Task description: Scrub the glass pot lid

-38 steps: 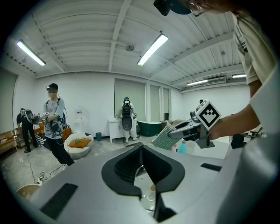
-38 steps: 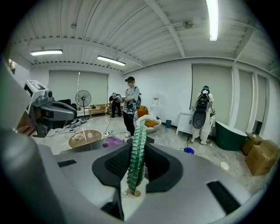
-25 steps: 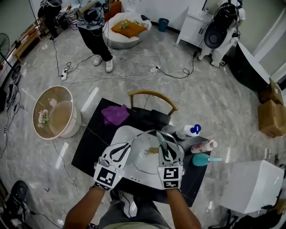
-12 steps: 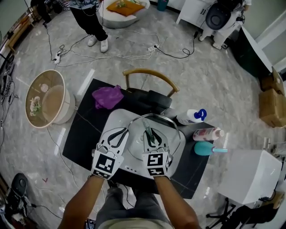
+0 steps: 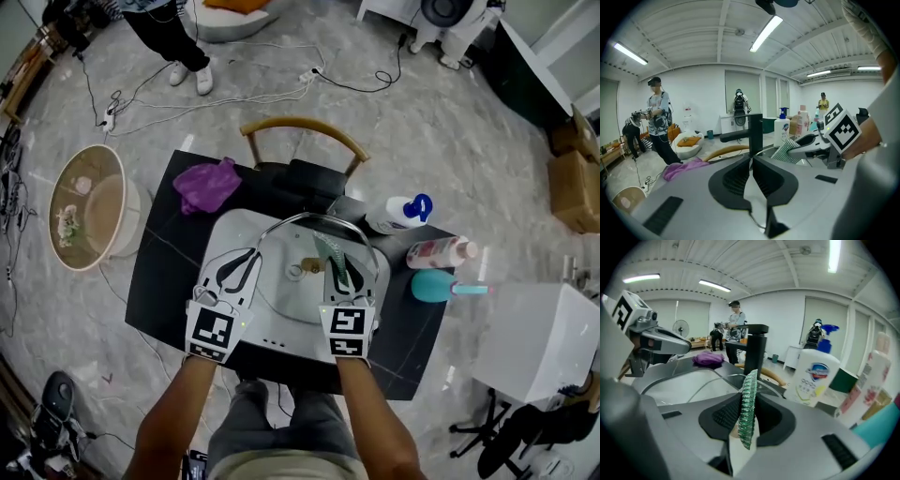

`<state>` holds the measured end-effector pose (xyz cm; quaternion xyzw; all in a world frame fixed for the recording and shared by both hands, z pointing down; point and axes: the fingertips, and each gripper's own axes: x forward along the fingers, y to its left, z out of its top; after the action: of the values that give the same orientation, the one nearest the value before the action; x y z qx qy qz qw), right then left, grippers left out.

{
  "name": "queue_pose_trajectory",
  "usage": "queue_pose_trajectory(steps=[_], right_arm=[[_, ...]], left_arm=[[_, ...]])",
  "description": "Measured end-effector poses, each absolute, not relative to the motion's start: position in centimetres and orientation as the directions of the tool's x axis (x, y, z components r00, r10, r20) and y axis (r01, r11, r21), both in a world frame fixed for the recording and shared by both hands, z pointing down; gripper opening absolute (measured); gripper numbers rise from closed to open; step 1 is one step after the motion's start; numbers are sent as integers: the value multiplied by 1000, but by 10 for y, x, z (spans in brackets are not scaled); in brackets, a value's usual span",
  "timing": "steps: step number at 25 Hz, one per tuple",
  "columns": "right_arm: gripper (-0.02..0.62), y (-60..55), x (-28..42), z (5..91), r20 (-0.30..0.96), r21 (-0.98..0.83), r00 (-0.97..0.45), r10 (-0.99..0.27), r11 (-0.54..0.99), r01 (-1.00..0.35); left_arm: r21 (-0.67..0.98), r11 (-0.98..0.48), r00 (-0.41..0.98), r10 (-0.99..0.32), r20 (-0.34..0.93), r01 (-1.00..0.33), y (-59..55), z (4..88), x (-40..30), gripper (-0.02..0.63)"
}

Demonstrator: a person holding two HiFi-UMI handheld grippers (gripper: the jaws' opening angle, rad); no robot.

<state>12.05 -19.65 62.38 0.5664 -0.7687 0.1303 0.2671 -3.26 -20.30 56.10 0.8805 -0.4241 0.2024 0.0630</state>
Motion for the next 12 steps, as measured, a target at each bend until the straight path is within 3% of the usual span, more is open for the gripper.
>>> queue_pose_trajectory(steps=[12], right_arm=[[89,-155,231,623,570,153,1,-822,105,-983]], left_arm=[[41,-778,716,-555,423,-627,-184,592,94,35]])
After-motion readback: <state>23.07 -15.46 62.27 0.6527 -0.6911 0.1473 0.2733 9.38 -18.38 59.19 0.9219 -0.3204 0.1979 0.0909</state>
